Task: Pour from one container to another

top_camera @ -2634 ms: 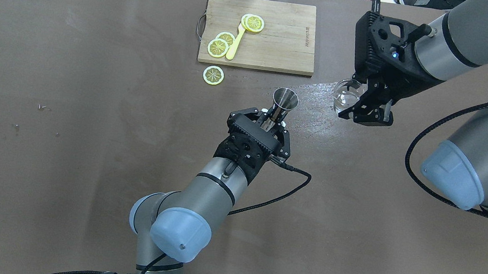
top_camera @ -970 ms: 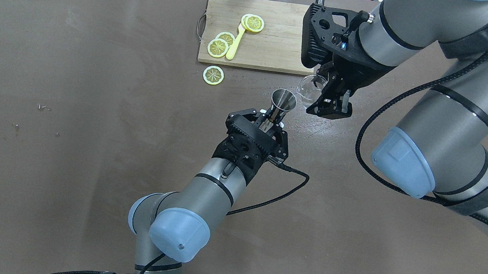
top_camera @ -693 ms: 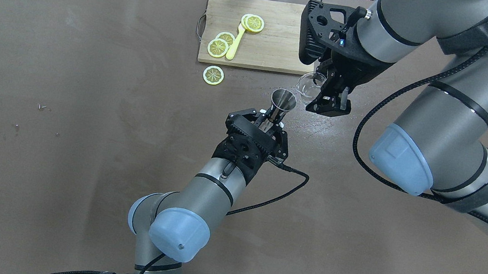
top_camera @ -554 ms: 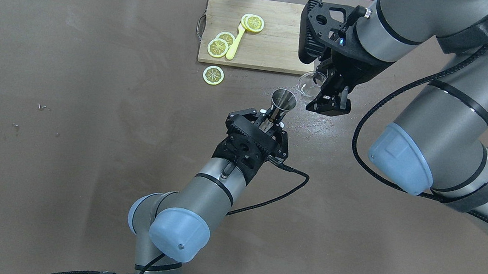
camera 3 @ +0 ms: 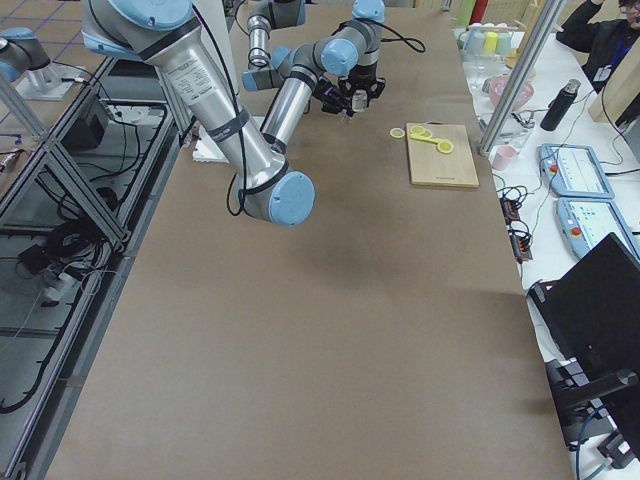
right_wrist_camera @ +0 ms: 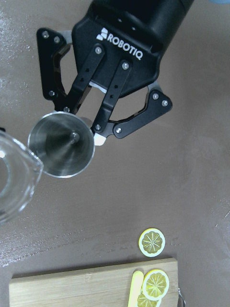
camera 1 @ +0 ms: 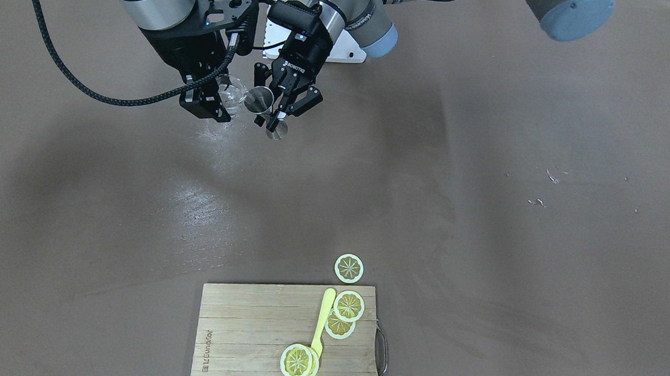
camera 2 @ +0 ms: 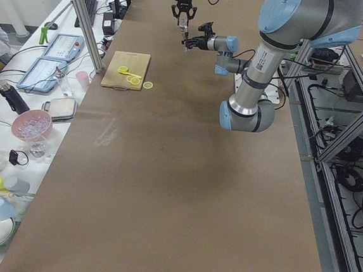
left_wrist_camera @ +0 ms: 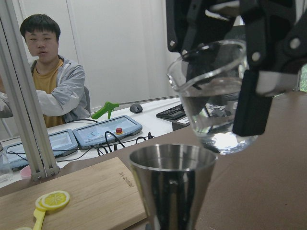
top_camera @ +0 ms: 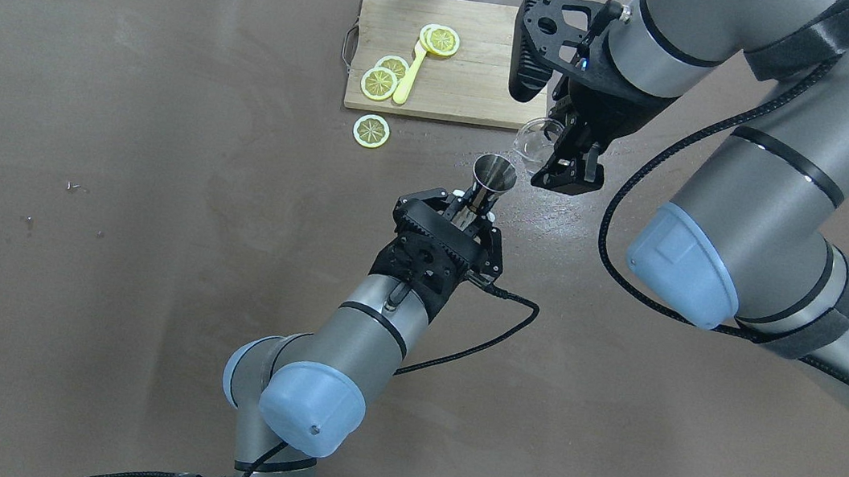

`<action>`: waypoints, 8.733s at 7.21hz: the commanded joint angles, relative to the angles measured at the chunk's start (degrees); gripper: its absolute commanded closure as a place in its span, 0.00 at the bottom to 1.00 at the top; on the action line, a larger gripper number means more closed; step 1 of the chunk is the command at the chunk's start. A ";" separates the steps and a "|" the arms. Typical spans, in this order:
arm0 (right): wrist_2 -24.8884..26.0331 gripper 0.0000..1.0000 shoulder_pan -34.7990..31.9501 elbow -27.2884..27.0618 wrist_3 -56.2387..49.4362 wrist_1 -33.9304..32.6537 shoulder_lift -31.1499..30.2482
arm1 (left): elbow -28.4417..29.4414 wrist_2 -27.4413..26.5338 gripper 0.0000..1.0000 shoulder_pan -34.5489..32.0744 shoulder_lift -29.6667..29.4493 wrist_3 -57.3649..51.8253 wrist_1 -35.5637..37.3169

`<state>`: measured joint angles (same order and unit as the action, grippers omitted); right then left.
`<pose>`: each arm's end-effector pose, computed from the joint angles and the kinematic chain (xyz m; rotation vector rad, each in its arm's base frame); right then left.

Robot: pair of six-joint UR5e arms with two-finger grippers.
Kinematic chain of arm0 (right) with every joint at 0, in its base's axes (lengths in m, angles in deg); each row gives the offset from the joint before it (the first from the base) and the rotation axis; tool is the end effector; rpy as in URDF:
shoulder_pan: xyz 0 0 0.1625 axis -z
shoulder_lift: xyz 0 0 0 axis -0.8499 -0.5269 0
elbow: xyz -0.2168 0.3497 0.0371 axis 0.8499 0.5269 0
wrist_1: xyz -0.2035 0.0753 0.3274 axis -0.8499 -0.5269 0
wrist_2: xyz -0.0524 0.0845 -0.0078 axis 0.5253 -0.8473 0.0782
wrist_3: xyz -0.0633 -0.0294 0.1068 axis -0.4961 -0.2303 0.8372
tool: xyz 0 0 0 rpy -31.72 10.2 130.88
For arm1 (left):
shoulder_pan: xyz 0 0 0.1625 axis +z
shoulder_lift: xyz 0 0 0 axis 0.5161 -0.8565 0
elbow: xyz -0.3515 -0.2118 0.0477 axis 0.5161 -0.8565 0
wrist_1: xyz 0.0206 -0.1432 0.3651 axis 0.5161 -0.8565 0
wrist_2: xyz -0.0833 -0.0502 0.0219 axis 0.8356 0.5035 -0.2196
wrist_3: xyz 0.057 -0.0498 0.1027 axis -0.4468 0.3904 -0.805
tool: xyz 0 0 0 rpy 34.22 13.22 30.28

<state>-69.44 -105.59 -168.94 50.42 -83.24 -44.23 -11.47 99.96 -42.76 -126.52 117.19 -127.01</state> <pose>-0.3529 -0.4683 0.1485 0.7617 -0.7553 -1.3931 0.5849 -0.3503 0.1196 1.3955 0.9073 -0.0161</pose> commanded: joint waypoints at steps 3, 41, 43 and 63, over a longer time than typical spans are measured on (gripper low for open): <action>2.53 1.00 0.27 -0.02 -0.79 -4.99 1.74 | 0.03 0.03 1.00 0.00 0.00 -0.01 0.00; 19.41 1.00 8.88 7.37 -20.22 -32.51 17.30 | 0.29 0.03 1.00 0.09 0.18 -0.01 0.00; 20.64 1.00 10.02 7.37 -20.22 -32.86 17.21 | 0.29 0.03 1.00 0.09 0.18 -0.01 0.00; -3.70 1.00 -8.25 -9.42 -22.15 -3.98 -12.99 | -4.09 8.64 1.00 -6.06 3.15 -5.72 -0.26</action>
<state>-72.13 -113.49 -178.38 28.17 -92.16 -53.64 -13.85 108.10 -47.81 -125.15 112.78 -127.16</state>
